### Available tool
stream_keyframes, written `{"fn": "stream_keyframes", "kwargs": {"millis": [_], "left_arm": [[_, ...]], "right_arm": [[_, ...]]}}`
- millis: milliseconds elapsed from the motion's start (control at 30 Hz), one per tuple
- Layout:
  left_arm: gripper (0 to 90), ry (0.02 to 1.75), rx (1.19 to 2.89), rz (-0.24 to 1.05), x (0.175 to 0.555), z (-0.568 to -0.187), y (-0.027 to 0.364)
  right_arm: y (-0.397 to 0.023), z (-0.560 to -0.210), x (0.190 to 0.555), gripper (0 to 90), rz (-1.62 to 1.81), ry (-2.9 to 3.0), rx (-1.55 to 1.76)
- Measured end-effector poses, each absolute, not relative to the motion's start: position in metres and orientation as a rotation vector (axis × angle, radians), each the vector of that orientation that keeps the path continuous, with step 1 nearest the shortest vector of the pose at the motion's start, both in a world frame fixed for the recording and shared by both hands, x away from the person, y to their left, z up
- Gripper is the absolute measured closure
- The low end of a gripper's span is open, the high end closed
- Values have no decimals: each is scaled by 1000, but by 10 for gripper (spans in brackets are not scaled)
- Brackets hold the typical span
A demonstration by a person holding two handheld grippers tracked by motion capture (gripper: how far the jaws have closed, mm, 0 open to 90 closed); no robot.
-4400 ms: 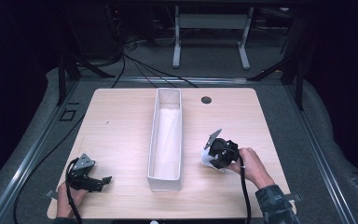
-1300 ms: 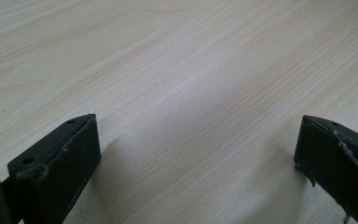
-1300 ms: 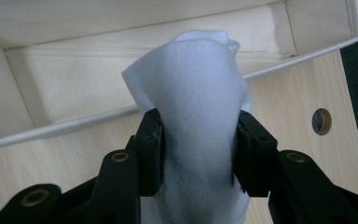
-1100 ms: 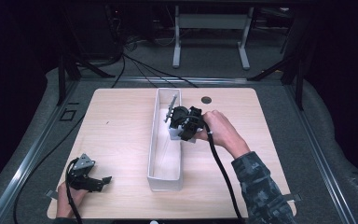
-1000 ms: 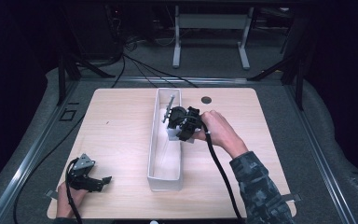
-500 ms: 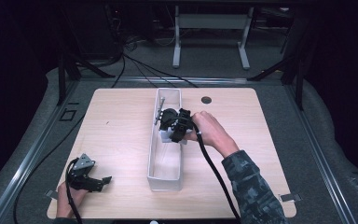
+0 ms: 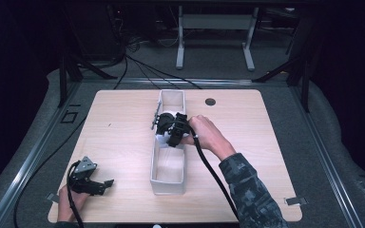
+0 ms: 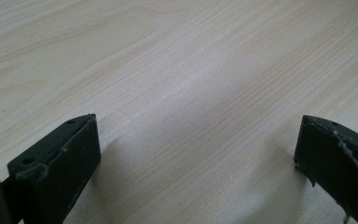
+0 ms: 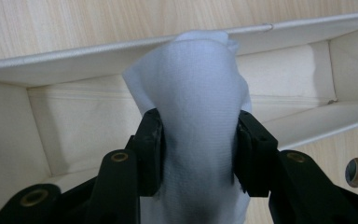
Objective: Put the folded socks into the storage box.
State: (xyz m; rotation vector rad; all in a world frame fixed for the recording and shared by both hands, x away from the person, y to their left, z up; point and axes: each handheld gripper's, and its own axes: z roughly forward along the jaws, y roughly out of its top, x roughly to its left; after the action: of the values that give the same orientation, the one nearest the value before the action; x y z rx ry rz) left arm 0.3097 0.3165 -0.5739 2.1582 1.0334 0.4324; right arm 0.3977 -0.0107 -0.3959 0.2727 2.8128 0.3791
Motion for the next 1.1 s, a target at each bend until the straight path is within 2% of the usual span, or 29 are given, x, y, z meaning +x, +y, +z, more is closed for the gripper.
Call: {"fn": "stream_keyframes", "kwargs": {"millis": [1100], "left_arm": [[1, 1037, 2158, 435, 310, -574, 317]], "right_arm": [[2, -436, 402, 570, 367, 2911, 279]]}}
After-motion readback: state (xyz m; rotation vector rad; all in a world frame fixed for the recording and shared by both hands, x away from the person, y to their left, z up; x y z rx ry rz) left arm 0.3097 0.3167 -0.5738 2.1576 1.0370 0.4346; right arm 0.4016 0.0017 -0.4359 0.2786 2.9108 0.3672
